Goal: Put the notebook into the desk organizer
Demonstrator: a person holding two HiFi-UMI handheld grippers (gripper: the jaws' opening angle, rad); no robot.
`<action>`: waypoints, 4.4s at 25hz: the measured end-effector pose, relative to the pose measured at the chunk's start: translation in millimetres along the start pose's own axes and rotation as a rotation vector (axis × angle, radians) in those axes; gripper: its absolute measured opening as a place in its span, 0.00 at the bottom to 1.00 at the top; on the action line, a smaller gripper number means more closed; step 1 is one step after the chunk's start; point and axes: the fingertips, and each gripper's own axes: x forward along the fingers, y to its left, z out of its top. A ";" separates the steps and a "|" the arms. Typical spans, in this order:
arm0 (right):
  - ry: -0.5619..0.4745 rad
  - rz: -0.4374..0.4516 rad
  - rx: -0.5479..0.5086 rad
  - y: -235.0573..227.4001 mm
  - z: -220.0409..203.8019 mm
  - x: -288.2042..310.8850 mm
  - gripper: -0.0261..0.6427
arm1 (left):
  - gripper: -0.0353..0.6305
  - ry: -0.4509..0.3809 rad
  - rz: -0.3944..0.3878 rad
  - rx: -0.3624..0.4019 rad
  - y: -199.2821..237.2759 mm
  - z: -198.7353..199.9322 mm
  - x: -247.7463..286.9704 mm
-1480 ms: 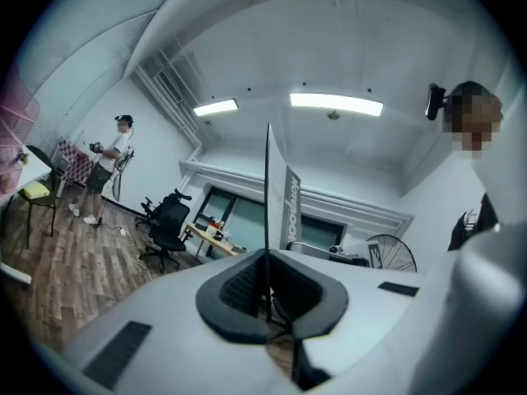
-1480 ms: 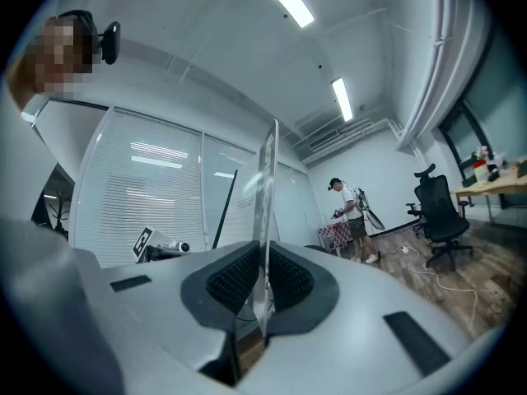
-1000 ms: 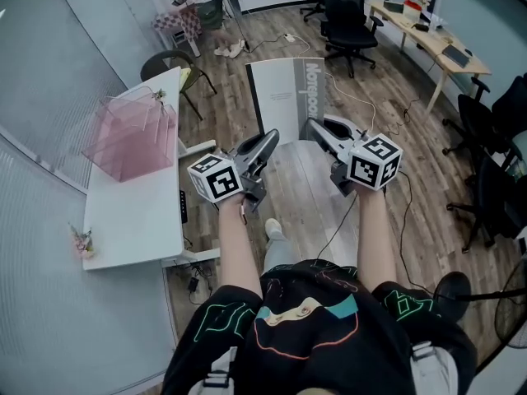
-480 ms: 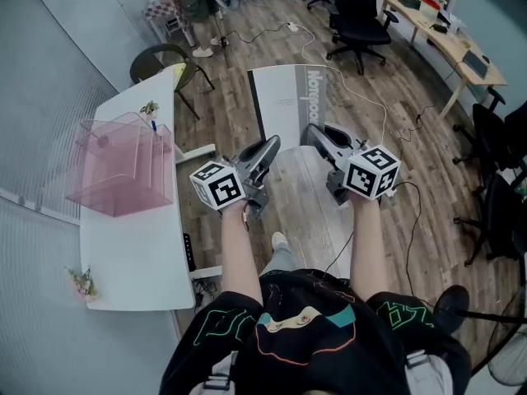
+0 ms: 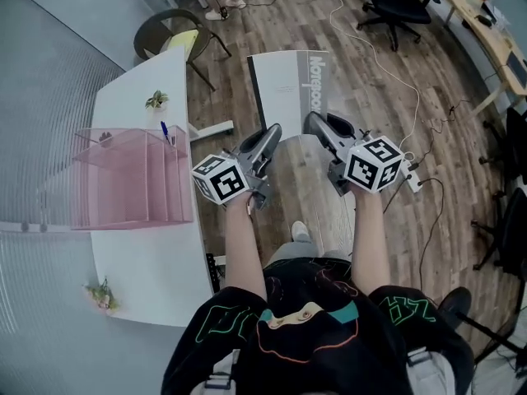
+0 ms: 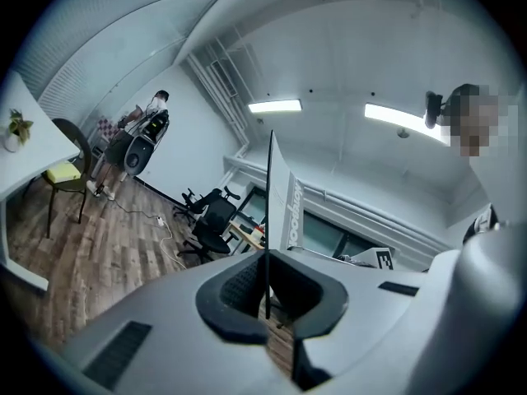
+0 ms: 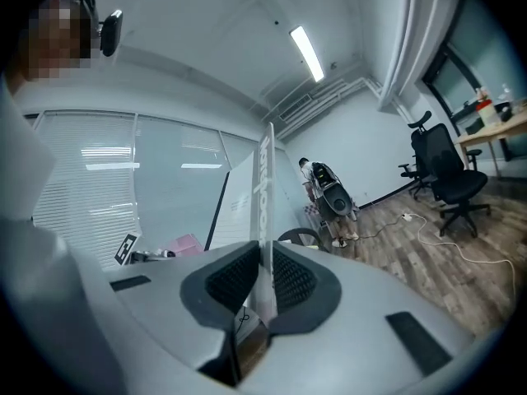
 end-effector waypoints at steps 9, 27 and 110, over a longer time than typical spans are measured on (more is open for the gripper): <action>0.082 0.004 -0.026 -21.5 -1.9 48.5 0.08 | 0.06 -0.042 0.010 -0.070 47.1 15.9 10.6; 0.188 0.058 -0.029 -61.1 -11.8 77.7 0.08 | 0.06 -0.121 0.075 -0.162 82.5 6.3 34.2; 0.684 1.241 -0.844 283.1 -234.1 159.6 0.05 | 0.18 -1.061 0.649 -0.461 105.5 -23.6 -343.3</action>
